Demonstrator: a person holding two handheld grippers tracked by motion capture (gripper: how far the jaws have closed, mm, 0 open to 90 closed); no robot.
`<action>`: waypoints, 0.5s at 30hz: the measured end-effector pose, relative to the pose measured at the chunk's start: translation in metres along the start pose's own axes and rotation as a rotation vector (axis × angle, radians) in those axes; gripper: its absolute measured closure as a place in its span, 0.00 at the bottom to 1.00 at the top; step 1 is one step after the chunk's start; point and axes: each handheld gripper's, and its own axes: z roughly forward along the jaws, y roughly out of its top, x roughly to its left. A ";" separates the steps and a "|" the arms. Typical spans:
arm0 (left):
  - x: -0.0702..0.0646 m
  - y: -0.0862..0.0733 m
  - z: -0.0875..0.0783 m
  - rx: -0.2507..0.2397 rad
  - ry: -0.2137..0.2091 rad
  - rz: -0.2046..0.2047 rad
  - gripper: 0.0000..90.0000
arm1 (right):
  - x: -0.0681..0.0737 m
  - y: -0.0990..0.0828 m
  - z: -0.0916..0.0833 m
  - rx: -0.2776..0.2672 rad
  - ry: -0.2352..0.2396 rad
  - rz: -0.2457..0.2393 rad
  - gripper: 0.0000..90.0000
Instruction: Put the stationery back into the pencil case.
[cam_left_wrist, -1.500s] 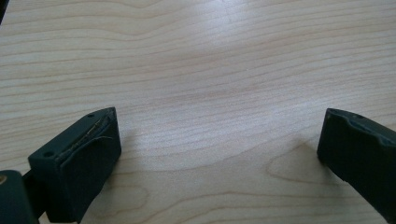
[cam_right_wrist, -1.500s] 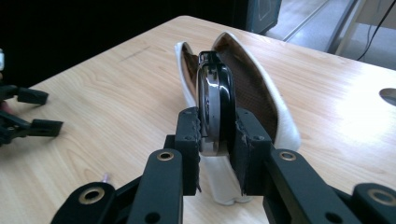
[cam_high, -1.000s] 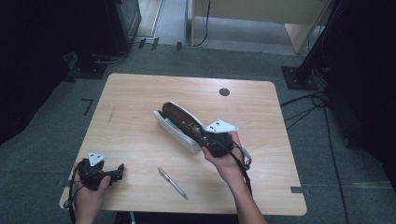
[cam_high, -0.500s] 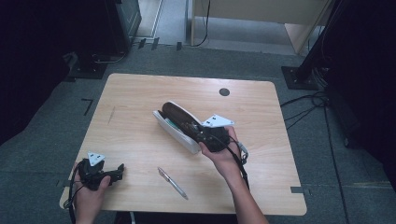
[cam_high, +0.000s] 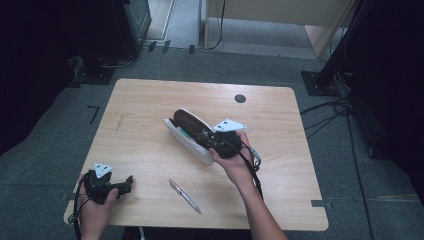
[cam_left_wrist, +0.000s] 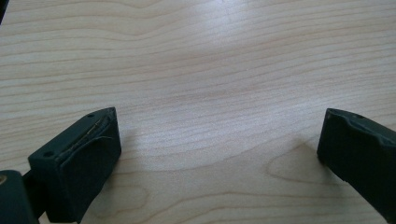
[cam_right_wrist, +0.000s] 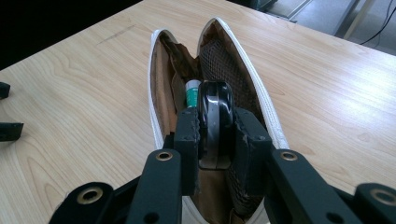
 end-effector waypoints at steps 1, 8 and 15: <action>0.000 0.000 0.000 0.000 0.000 0.000 0.00 | 0.000 0.000 0.001 0.000 0.001 0.002 0.81; 0.000 0.000 0.000 -0.001 0.000 -0.002 0.00 | -0.001 -0.001 0.005 0.013 0.004 0.006 0.82; 0.000 0.000 0.000 -0.002 0.001 -0.001 0.00 | -0.002 -0.003 0.012 0.034 0.003 0.008 0.82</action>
